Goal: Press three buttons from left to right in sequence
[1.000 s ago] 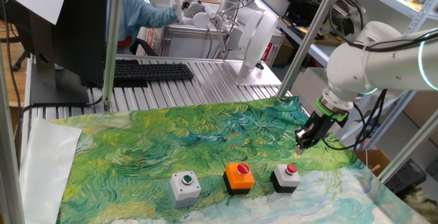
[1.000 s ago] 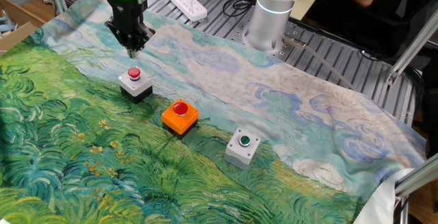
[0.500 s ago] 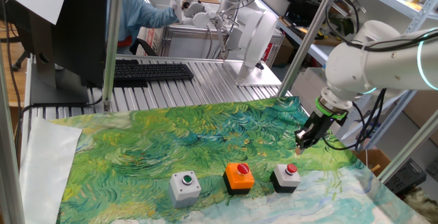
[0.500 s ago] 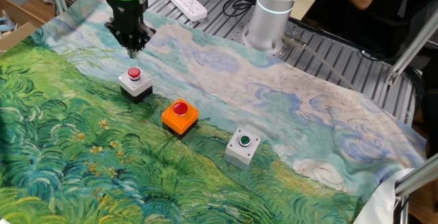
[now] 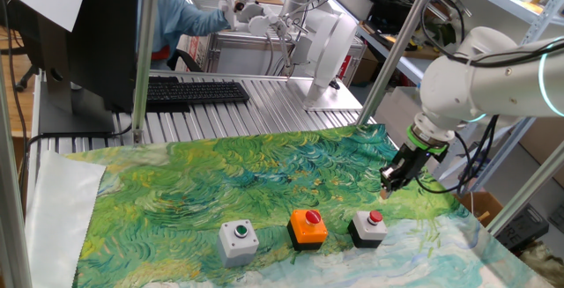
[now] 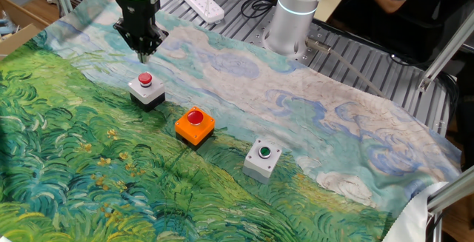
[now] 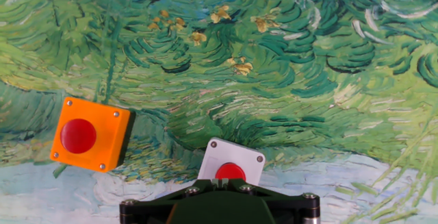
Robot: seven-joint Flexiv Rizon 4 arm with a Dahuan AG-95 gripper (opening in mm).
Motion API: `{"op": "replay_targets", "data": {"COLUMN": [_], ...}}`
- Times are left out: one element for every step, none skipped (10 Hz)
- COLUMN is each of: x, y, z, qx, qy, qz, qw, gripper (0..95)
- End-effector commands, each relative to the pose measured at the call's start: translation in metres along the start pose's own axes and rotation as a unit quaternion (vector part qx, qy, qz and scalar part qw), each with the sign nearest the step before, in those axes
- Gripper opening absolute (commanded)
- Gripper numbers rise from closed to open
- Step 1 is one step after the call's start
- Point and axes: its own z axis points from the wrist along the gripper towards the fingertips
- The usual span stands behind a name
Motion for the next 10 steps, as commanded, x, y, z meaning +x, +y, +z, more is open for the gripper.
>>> {"op": "replay_targets", "data": {"x": [0.0,0.0,0.0,0.0,0.001,0.002,0.002,0.003,0.003,0.004], "y": [0.0,0.0,0.001,0.004,0.009,0.013,0.015,0.022,0.031,0.044], "z": [0.0,0.0,0.0,-0.001,-0.003,-0.005,-0.006,-0.007,-0.008,-0.009], "qx": [-0.003,-0.006,-0.006,-0.004,-0.001,-0.001,-0.001,-0.001,-0.001,0.0], "qy": [0.0,-0.001,-0.001,0.0,0.003,0.002,0.002,0.002,0.002,0.002], "qz": [-0.004,-0.002,-0.004,-0.007,-0.011,-0.012,-0.012,-0.012,-0.007,0.0], "qw": [1.0,1.0,1.0,1.0,0.9999,0.9999,0.9999,0.9999,1.0,1.0], "gripper": [0.0,0.0,0.0,0.0,0.0,0.0,0.0,0.0,0.0,0.0]}}
